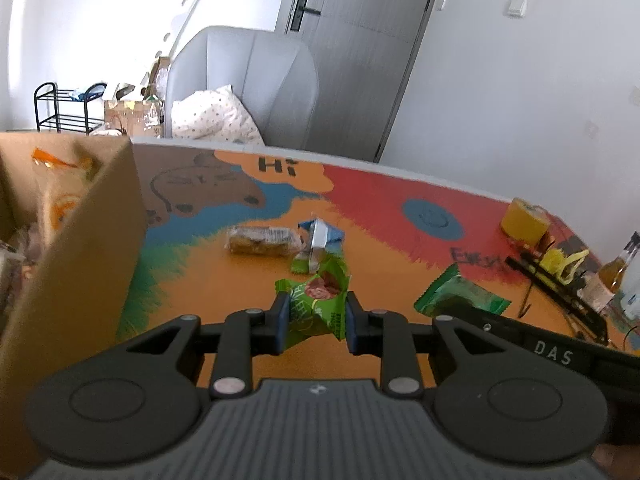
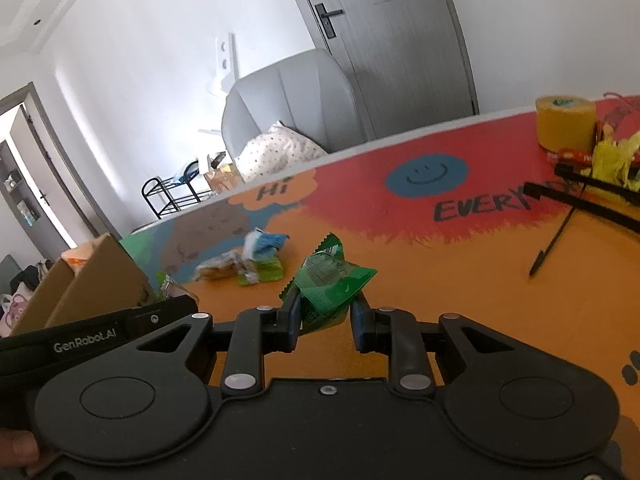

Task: Organize snacks
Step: 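Carry both held green packets over the cardboard box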

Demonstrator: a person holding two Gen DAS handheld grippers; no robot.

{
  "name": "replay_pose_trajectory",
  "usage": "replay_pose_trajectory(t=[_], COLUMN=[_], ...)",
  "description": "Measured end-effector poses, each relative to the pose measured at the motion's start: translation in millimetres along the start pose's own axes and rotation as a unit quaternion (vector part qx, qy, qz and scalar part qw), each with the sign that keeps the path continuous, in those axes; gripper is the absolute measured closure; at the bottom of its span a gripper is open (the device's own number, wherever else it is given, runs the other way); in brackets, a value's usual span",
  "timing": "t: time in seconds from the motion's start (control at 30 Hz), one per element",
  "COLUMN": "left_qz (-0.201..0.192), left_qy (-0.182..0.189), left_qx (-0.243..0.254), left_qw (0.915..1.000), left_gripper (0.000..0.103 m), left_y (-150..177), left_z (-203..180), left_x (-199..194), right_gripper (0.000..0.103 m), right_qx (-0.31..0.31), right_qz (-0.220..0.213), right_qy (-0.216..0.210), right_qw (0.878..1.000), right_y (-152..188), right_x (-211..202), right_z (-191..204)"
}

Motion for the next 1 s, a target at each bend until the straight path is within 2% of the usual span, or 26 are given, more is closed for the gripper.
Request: replay_pose_trajectory(t=[0.47, 1.0], left_qz=[-0.056, -0.095], left_qy=[0.001, -0.028], left_qx=[0.001, -0.013], left_qw=[0.9984, 0.995], left_gripper=[0.077, 0.077], left_y=[-27, -35], left_z=[12, 55], left_x=[-58, -118], right_gripper=[0.079, 0.079], right_qx=[-0.029, -0.058], right_qz=[-0.036, -0.048], right_qy=[-0.028, -0.078], right_qw=[0.999, 0.994], right_y=[-14, -14], right_x=[-30, -41], right_z=[51, 114])
Point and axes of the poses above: each gripper's, at about its wrist camera, not at the fingertips, and x roughly the way its jaws point, z to its left, y to its underside, the point moved 7 cm from there along x, roughly the way its jaws point, and after that the axes turned 5 degrees about x, right-handed, at the moved point
